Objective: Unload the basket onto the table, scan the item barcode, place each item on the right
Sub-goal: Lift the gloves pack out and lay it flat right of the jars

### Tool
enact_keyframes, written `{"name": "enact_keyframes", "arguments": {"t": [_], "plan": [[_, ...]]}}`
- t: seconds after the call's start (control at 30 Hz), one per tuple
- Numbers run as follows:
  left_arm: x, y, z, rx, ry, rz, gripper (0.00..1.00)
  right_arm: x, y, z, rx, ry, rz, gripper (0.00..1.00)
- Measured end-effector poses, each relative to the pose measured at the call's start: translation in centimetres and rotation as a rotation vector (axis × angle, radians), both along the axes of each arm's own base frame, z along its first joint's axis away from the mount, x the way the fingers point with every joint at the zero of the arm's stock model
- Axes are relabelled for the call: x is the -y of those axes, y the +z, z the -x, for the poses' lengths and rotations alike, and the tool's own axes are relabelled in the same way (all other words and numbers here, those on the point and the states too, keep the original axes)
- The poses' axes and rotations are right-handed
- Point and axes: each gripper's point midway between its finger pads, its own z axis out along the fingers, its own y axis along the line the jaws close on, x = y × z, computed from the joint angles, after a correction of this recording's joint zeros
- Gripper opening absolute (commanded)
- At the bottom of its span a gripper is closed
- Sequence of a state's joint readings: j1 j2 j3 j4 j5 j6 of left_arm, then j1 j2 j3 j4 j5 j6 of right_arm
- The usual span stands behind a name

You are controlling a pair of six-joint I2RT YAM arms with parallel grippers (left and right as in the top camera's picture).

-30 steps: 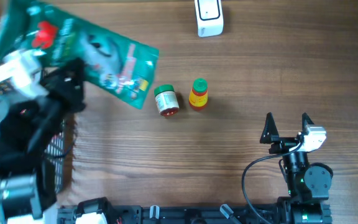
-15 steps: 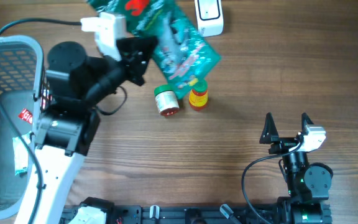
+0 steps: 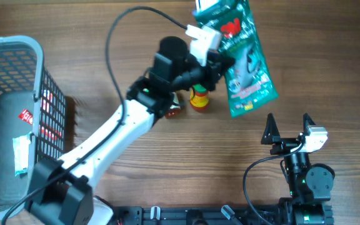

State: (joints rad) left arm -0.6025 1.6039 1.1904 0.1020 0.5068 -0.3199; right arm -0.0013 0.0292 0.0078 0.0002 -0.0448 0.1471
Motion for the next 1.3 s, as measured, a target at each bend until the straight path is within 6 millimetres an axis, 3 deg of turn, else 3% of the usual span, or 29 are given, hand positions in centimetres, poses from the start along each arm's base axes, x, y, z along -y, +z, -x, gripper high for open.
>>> {"name": "enact_keyframes", "arguments": {"t": [0.17, 0.3, 0.47, 0.6, 0.77, 0.93, 1.0, 1.07, 1.13, 1.3], "plan": [[2.9, -4.1, 1.6, -0.06, -0.011, -0.085, 0.04, 0.0, 0.0, 0.0, 0.0, 0.0, 0.0, 1.0], [4.1, -8.9, 2.2, -0.129, 0.012, -0.193, 0.04, 0.0, 0.0, 0.0, 0.0, 0.0, 0.0, 1.0], [3.6, -14.4, 2.2, -0.206, 0.063, -0.325, 0.04, 0.0, 0.0, 0.0, 0.0, 0.0, 0.0, 1.0], [2.5, -16.2, 2.4, -0.227, 0.112, -0.405, 0.09, 0.0, 0.0, 0.0, 0.0, 0.0, 0.003, 1.0], [2.5, -16.3, 2.4, -0.22, 0.134, -0.419, 0.25, 0.0, 0.0, 0.0, 0.0, 0.0, 0.003, 1.0], [2.8, -16.5, 3.2, -0.229, 0.126, -0.442, 0.26, 0.0, 0.0, 0.0, 0.0, 0.0, 0.003, 1.0], [2.9, -15.9, 3.7, -0.234, 0.118, -0.454, 0.33, 0.0, 0.0, 0.0, 0.0, 0.0, 0.003, 1.0], [3.0, -14.4, 3.9, -0.226, 0.116, -0.443, 0.41, 0.0, 0.0, 0.0, 0.0, 0.0, 0.003, 1.0], [2.9, -11.4, 4.0, -0.193, 0.119, -0.405, 0.59, 0.0, 0.0, 0.0, 0.0, 0.0, 0.003, 1.0], [2.2, -5.9, 4.6, -0.131, 0.129, -0.327, 0.63, 0.0, 0.0, 0.0, 0.0, 0.0, 0.003, 1.0]]}}
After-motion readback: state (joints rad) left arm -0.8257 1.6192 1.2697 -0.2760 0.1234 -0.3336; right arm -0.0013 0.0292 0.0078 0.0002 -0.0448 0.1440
